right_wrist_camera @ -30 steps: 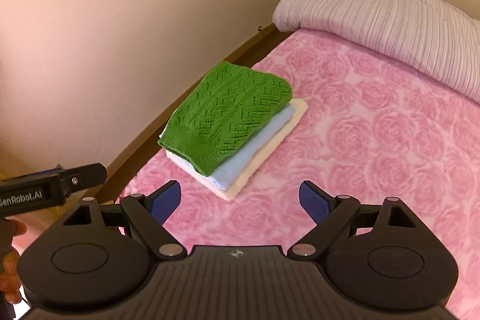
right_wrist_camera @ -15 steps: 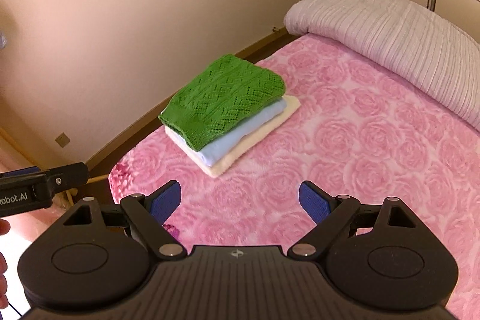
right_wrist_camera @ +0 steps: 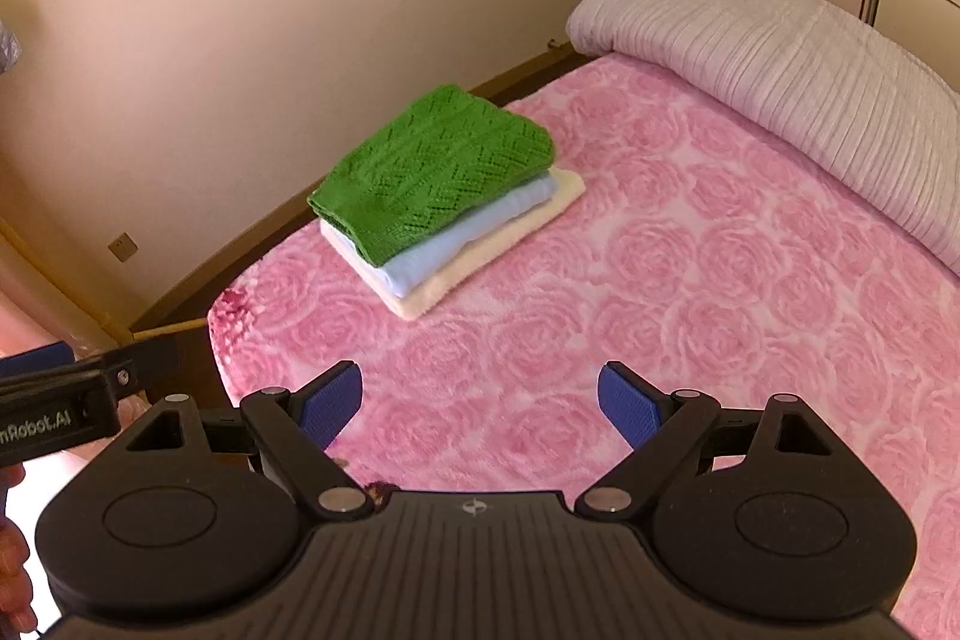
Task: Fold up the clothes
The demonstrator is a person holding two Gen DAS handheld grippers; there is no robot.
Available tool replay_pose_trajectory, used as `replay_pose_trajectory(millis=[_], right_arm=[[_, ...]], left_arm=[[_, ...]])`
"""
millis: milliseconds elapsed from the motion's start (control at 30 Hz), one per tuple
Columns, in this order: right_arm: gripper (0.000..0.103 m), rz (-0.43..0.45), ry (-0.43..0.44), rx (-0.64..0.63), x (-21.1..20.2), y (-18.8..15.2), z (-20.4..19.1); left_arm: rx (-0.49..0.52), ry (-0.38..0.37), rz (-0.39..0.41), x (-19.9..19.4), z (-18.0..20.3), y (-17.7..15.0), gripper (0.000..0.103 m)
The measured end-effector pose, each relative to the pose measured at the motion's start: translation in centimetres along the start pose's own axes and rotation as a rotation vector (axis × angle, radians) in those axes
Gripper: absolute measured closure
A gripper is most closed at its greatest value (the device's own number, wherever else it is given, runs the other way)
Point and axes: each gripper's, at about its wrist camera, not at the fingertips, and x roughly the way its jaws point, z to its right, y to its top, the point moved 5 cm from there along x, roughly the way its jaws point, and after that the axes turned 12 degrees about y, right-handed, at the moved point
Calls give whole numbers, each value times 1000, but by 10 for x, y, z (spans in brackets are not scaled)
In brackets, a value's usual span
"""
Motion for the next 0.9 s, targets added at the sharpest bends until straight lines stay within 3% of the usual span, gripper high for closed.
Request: replay_pose_trajectory(millis=[433,733,900], right_arm=[[14,-52,30,6,30,18,21],[14,-104,36,13,59,30,36],[14,-117,43,11,66,35,41]], left_arm=[[4,1,-56,29,19,1,2],[13,59,-132,62,27,-1,1],[10,40,-148,71,33,3,1]])
